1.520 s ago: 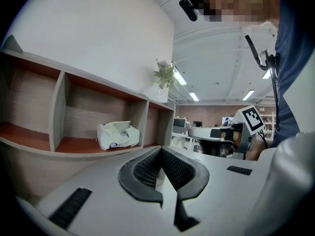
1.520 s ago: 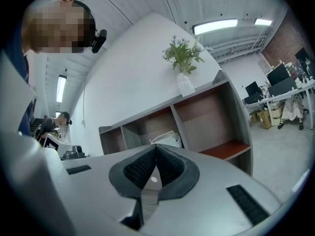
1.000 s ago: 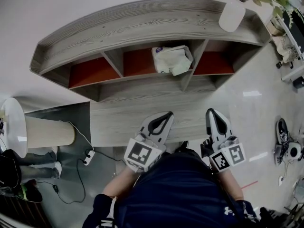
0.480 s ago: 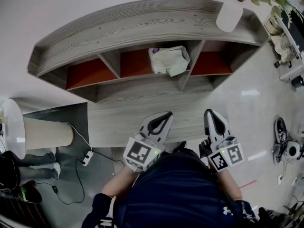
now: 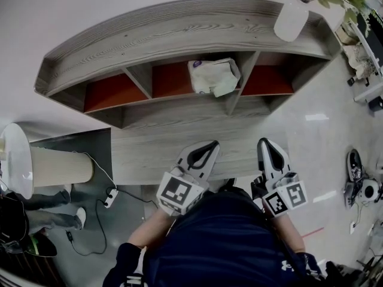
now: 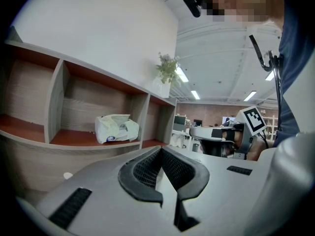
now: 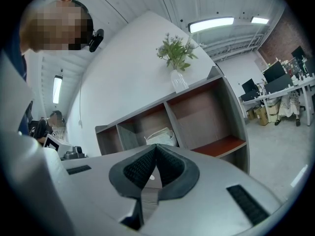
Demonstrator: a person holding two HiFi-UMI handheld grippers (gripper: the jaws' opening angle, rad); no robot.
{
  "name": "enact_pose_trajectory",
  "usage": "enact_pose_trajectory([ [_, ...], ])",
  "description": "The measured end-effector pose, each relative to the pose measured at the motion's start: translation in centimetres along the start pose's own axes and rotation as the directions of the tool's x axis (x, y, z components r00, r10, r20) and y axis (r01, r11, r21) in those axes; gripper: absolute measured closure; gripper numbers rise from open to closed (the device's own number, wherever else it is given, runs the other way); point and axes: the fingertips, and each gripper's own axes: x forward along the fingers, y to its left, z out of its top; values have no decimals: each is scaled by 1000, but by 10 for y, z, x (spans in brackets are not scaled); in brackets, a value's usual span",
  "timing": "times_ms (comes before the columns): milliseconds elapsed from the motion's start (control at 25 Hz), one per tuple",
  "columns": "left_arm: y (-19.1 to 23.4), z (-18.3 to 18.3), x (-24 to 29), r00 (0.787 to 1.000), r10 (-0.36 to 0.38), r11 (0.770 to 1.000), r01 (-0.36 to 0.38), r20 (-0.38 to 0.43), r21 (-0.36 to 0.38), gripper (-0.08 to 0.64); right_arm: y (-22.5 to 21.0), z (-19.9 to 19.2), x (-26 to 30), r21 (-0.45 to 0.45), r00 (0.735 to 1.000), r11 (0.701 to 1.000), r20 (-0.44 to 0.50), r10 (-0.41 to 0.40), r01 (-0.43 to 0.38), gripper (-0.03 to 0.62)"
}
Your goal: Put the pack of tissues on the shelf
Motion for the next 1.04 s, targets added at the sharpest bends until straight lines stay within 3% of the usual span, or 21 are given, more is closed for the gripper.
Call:
enact_pose_trajectory([
  [1040,6,-4,5,1000,5,1000,-5,-23,-11,544,-3,-6,7,10,1000,1000,-23,2,-1,581],
])
